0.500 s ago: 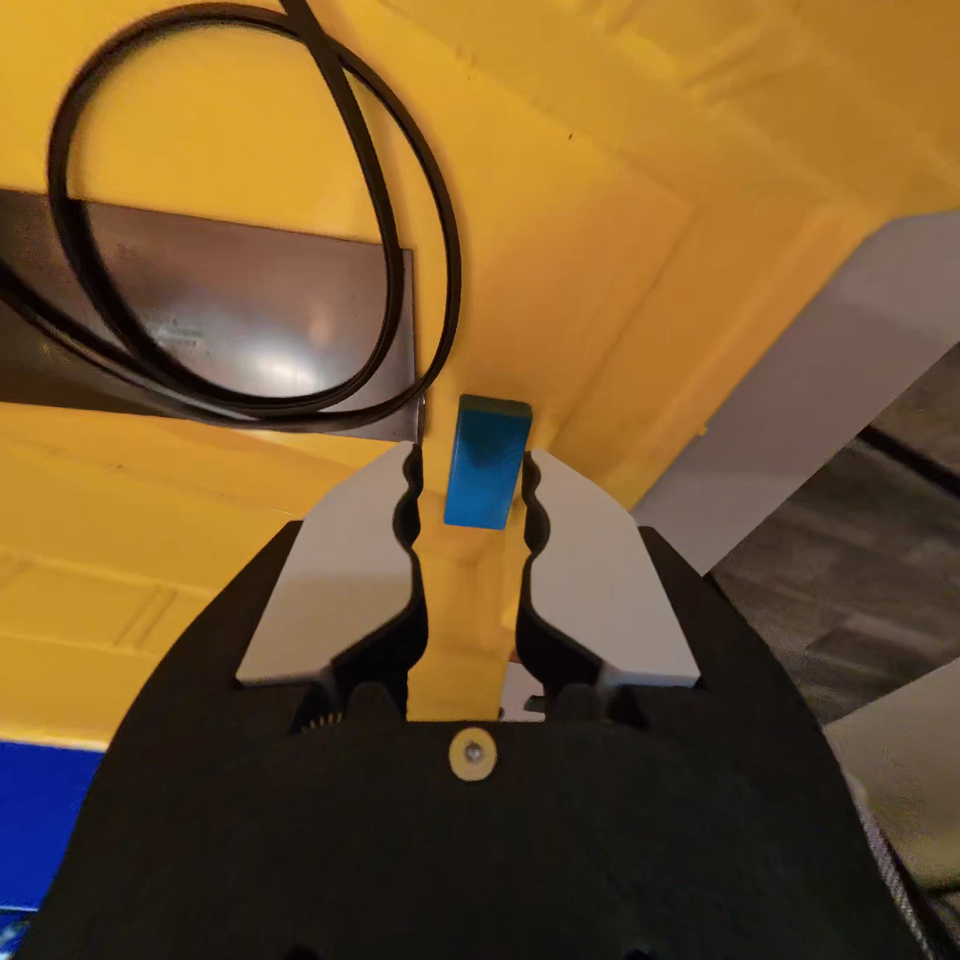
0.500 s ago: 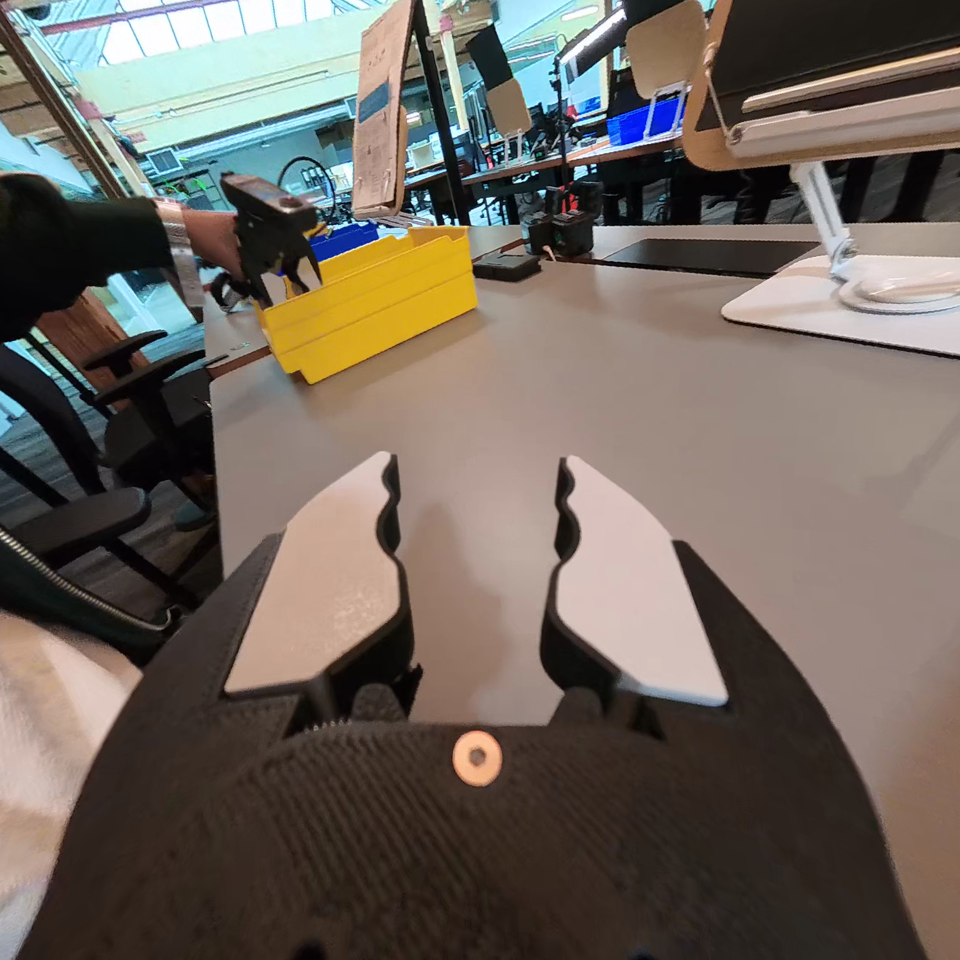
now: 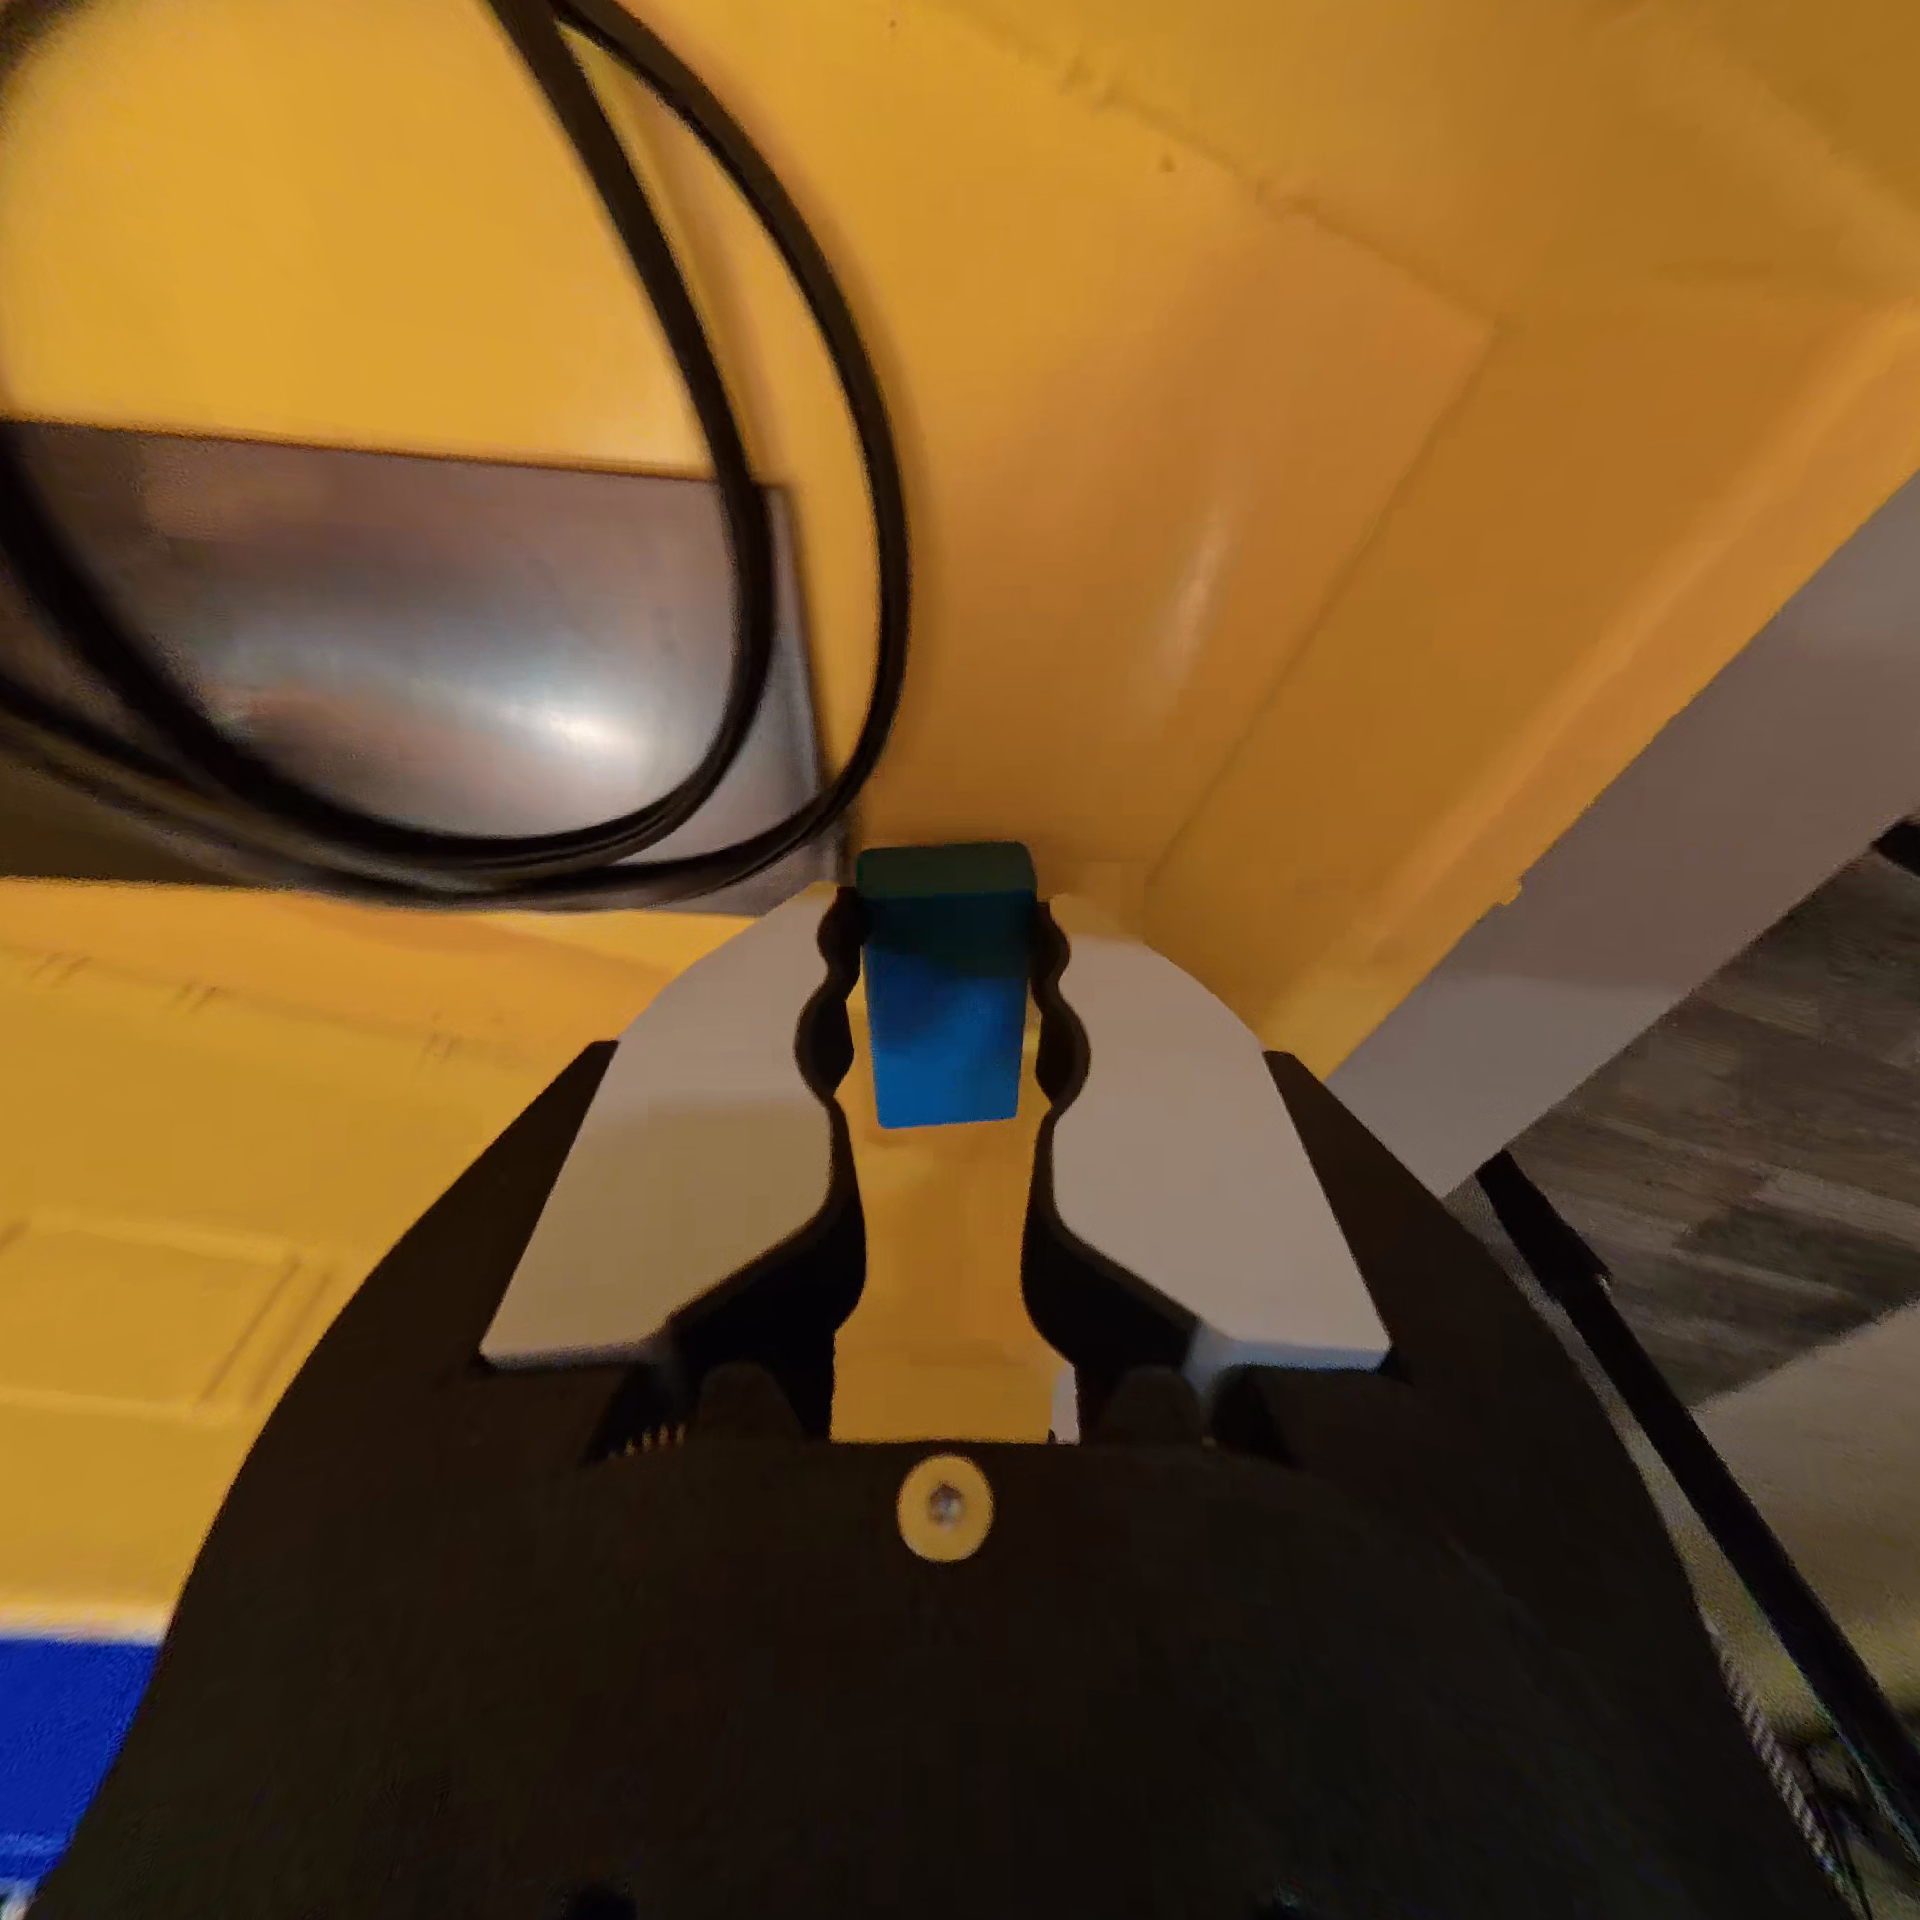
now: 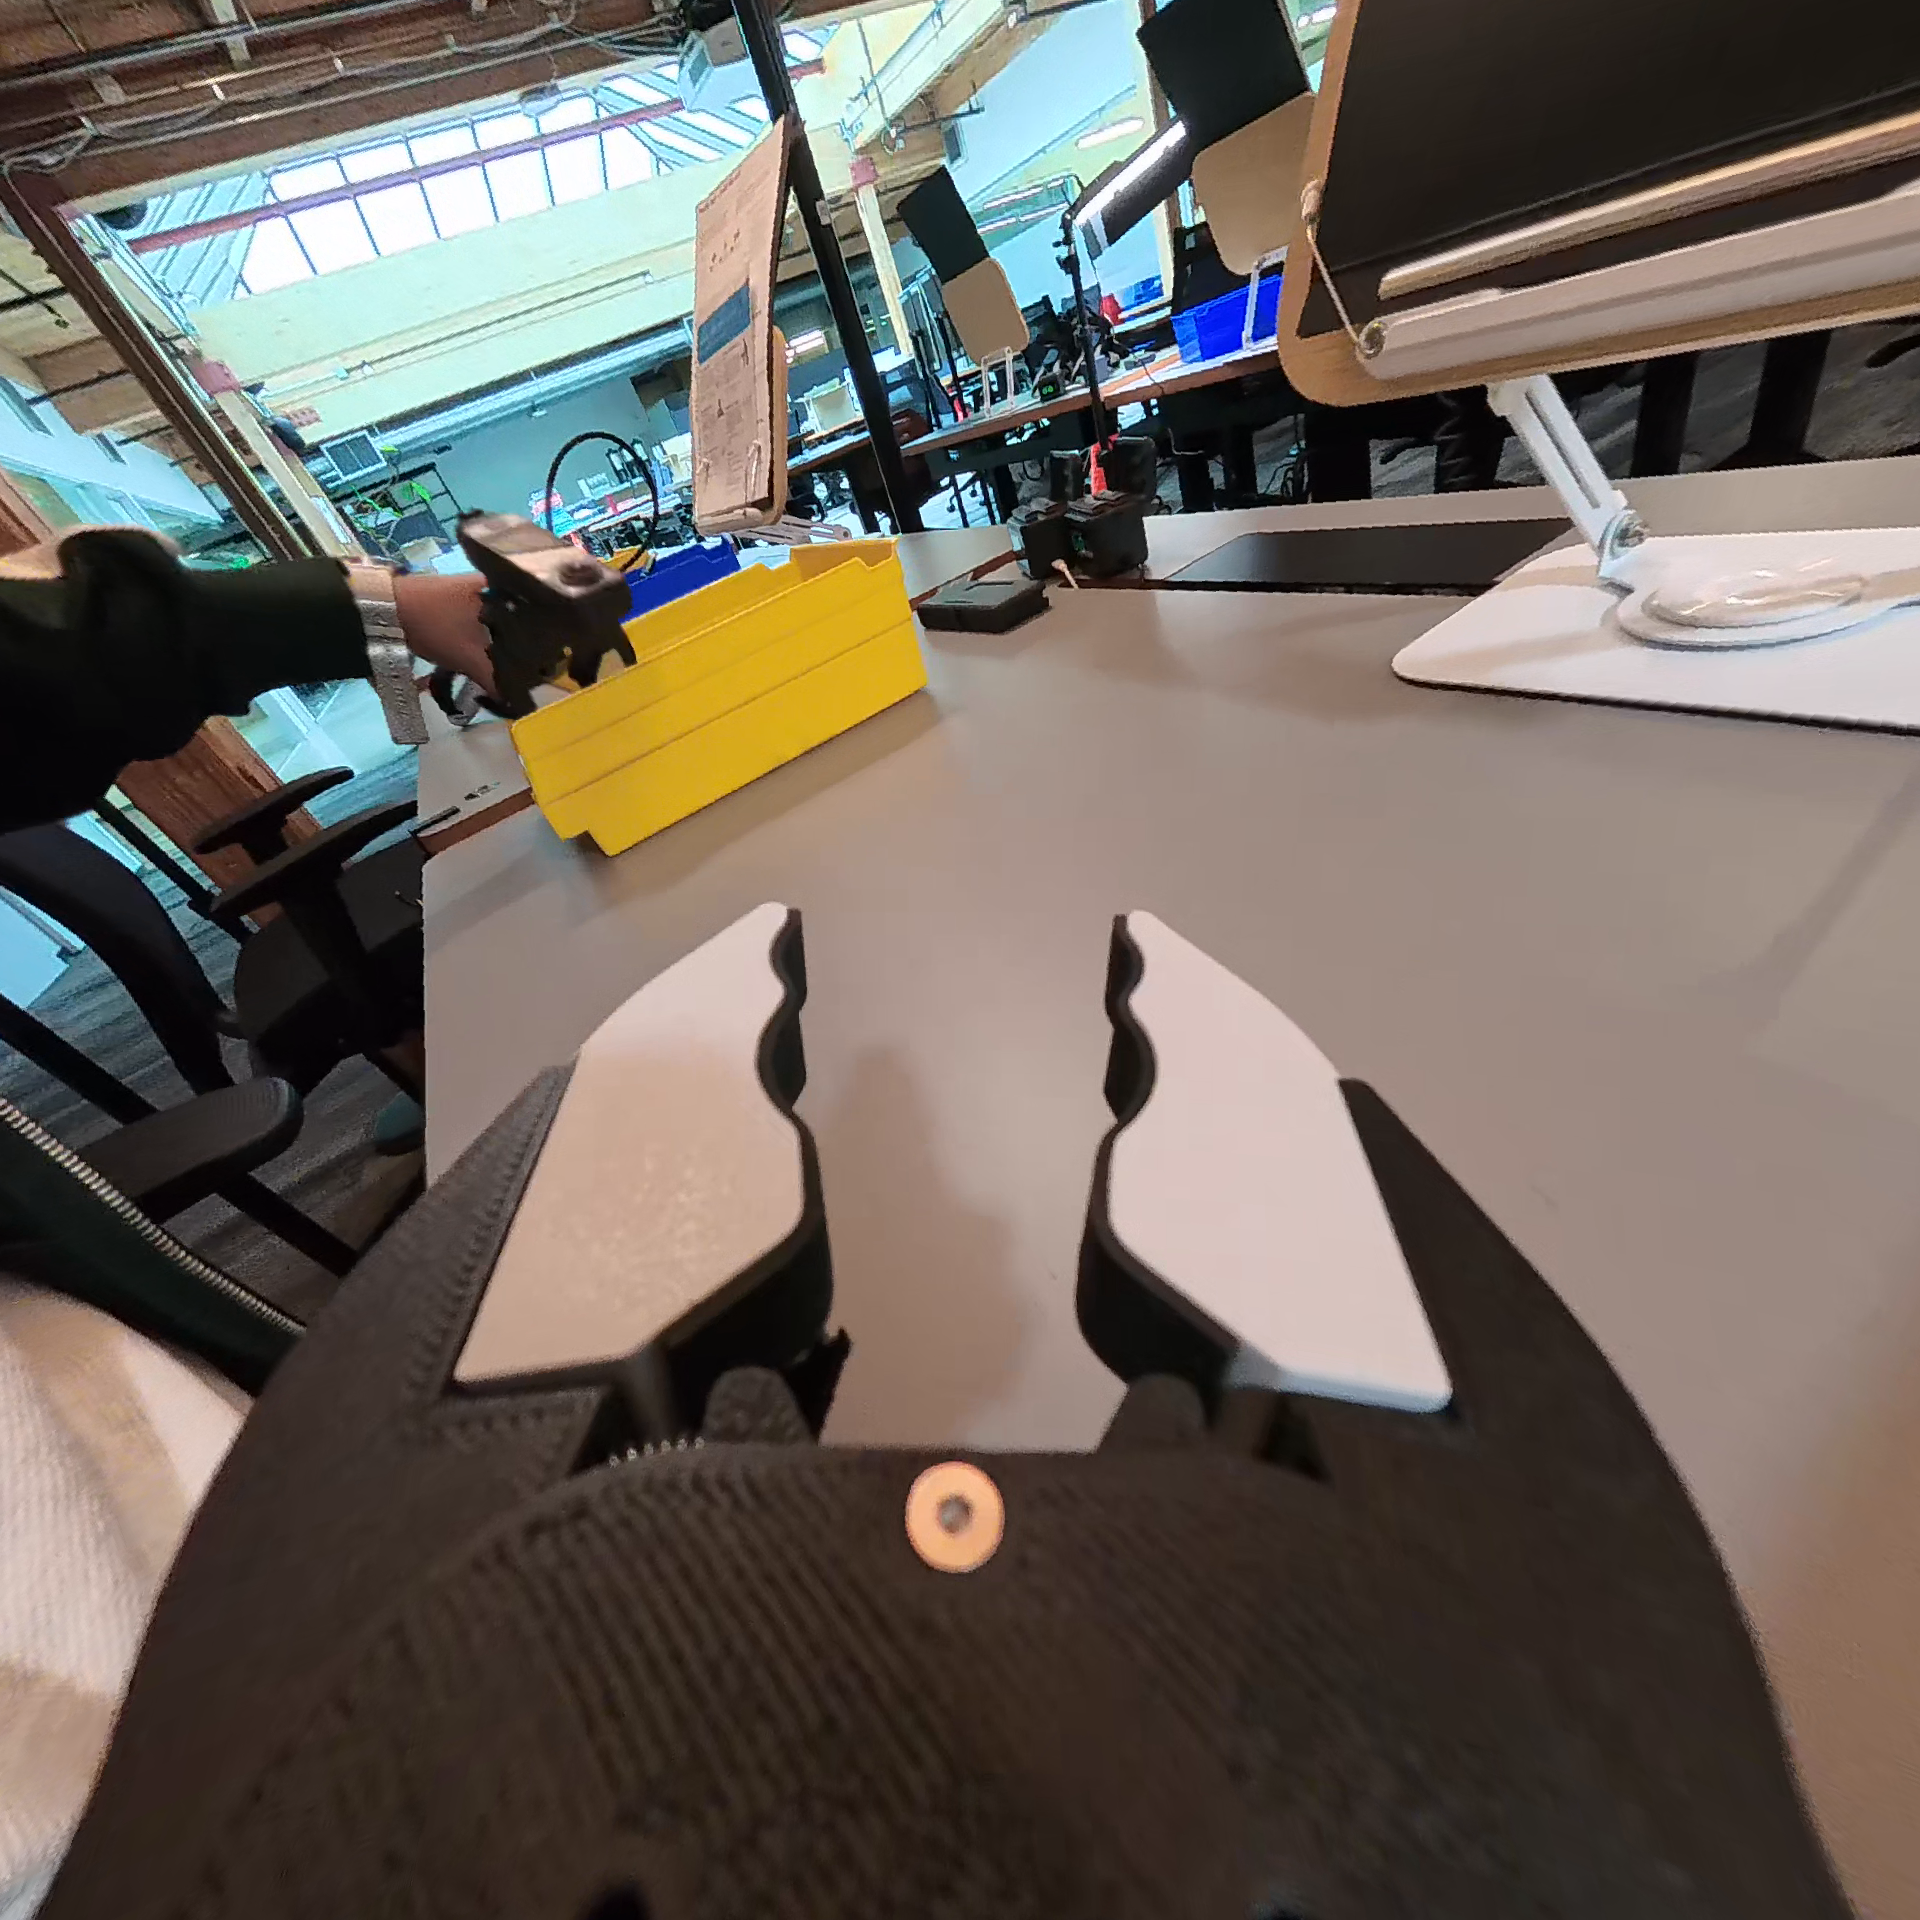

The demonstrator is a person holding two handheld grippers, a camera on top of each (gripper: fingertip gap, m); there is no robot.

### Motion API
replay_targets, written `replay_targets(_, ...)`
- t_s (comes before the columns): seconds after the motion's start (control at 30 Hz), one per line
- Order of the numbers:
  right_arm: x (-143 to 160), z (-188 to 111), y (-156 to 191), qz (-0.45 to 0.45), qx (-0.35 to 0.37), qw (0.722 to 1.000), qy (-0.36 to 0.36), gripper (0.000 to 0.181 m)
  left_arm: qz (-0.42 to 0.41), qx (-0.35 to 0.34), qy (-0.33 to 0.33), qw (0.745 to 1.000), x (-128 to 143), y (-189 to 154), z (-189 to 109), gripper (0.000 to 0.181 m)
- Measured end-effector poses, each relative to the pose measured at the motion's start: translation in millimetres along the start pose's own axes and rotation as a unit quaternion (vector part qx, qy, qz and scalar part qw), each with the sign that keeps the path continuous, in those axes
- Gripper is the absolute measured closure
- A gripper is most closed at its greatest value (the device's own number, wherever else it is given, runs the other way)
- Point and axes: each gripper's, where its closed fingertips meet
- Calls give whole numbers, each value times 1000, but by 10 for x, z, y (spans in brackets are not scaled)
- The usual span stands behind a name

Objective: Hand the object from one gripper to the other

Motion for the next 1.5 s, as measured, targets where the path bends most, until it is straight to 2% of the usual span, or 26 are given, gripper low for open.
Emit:
replay_targets(0.07,-36,20,22,-3,-4,1000,-1,125,-26,-43,-55,997,-94,113,-253,148)
replay_targets(0.13,-130,75,97,-4,-23,1000,-9,123,-57,-73,-164,982,-342,167,-659,148)
replay_targets(0.23,-423,176,452,-5,-119,991,-69,107,-69,-63,-375,922,-991,-46,-1399,148)
replay_targets(0.27,-502,217,575,0,-148,985,-88,103,-61,-67,-419,904,-1197,-152,-1611,148)
replay_targets(0.37,-575,401,861,9,-203,974,-100,91,-18,-120,-496,860,-1779,-565,-2063,148)
replay_targets(0.43,-641,508,993,26,-213,971,-107,81,-4,-144,-547,825,-2183,-862,-2214,148)
replay_targets(0.53,-646,527,1188,1,-212,970,-120,79,-1,-126,-610,782,-2796,-1223,-2206,148)
replay_targets(0.63,-317,528,1067,-90,-137,984,-71,100,-13,-78,-660,747,-3353,-1401,-2042,148)
replay_targets(0.67,-198,525,909,-121,-92,987,-48,115,-26,-72,-663,745,-3505,-1373,-1949,148)
replay_targets(0.73,-41,493,575,-154,-20,988,-17,125,-89,-124,-641,753,-3686,-1092,-1732,148)
replay_targets(0.77,-4,475,461,-160,-3,987,-10,130,-112,-147,-640,746,-3743,-973,-1679,148)
replay_targets(0.83,-3,429,297,-160,28,987,-4,140,-156,-146,-668,713,-3872,-878,-1671,148)
replay_targets(0.9,-48,349,222,-148,60,987,-17,140,-177,-102,-705,679,-4059,-974,-1708,149)
replay_targets(0.93,-41,303,200,-143,74,987,-21,140,-178,-91,-708,678,-4167,-1046,-1689,149)
replay_targets(1.03,37,205,144,-143,115,983,-15,140,-159,-129,-678,706,-4434,-1245,-1547,149)
replay_targets(1.1,80,197,149,-152,129,980,-4,145,-145,-140,-677,708,-4571,-1398,-1551,148)
replay_targets(1.23,143,269,170,-178,153,972,11,145,-131,-106,-693,701,-4719,-1696,-1637,149)
replay_targets(1.27,156,291,189,-182,153,971,12,145,-133,-97,-699,695,-4718,-1749,-1650,149)
replay_targets(1.33,164,318,253,-182,144,973,10,164,-137,-87,-707,688,-4693,-1806,-1666,149)
replay_targets(1.5,130,398,375,-175,113,978,-11,165,-141,-93,-710,683,-4549,-1814,-1710,149)
Point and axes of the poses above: each gripper's, where its closed fingertips meet, z out along the fingers, x out of its underside, y = z × x across the jaws, and after that the axes turned 1 degree about x, right-handed
